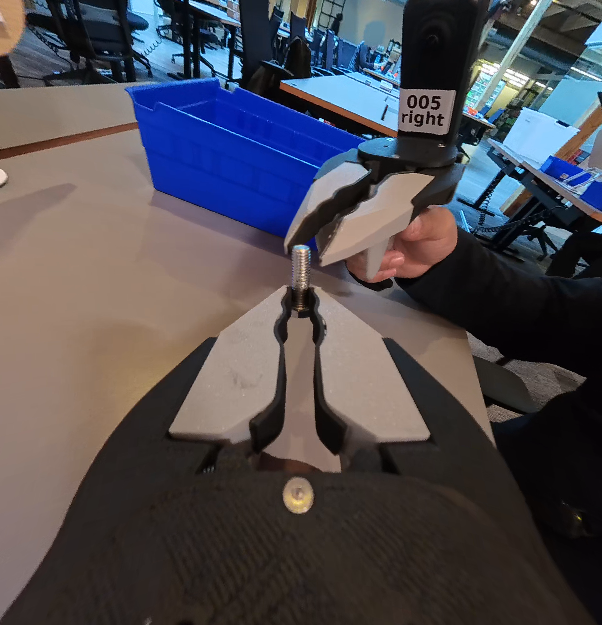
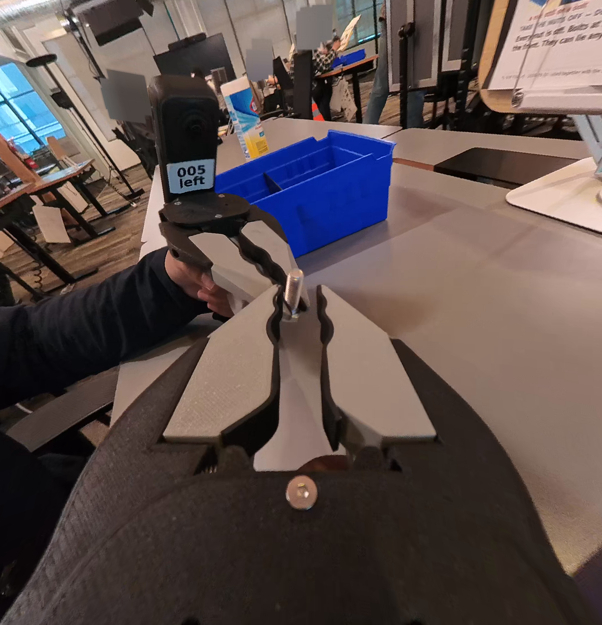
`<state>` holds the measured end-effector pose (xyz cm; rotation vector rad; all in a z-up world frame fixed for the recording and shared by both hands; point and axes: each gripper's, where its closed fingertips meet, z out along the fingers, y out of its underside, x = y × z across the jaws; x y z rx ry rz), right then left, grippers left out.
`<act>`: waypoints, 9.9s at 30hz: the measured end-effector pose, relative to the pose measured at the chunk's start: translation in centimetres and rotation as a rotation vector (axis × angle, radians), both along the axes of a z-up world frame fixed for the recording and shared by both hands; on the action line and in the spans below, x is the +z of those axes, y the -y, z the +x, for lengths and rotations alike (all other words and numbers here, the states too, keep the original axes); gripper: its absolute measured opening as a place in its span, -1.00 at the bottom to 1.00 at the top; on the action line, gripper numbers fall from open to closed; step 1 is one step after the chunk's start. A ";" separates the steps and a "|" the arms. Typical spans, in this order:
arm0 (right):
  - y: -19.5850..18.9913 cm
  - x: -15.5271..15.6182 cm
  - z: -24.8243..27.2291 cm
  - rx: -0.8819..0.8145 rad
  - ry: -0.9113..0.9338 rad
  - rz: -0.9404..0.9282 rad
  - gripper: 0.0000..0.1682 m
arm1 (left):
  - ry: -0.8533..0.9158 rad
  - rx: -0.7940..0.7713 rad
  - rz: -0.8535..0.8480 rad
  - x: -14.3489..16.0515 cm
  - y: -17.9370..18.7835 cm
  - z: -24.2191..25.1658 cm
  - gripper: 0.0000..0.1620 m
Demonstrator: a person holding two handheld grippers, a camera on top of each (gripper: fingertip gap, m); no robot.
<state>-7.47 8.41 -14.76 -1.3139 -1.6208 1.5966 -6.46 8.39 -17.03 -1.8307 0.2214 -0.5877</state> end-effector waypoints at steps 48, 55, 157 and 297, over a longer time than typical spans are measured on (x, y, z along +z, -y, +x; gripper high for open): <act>2.4 4.6 4.3 0.163 0.250 0.327 -0.83 | -0.088 -0.172 0.308 3.4 2.4 2.4 -0.92; 3.1 5.3 3.0 0.203 0.300 0.402 -0.83 | -0.078 -0.163 0.320 3.6 2.2 2.7 -0.92; 4.9 5.7 2.2 0.303 -0.295 0.037 -0.39 | -0.041 -0.107 0.326 4.8 1.8 2.9 -0.92; 1.6 5.1 0.1 0.124 -0.237 -0.029 -0.52 | -0.009 0.090 0.288 5.0 0.6 -0.9 -0.92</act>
